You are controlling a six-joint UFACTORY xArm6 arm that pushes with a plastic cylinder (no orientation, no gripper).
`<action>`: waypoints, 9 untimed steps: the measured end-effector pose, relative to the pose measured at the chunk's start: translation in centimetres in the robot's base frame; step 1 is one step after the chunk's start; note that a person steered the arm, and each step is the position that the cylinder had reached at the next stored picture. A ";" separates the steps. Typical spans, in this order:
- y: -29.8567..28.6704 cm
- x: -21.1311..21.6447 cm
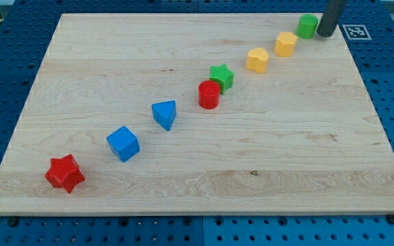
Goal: Push the green circle towards the top left
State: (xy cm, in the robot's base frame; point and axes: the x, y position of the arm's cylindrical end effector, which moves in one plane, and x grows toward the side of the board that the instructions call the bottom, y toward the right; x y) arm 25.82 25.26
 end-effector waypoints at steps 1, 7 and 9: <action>1.2 0.9; -9.1 -1.1; -18.4 -1.1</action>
State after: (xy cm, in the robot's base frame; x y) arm 24.68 6.87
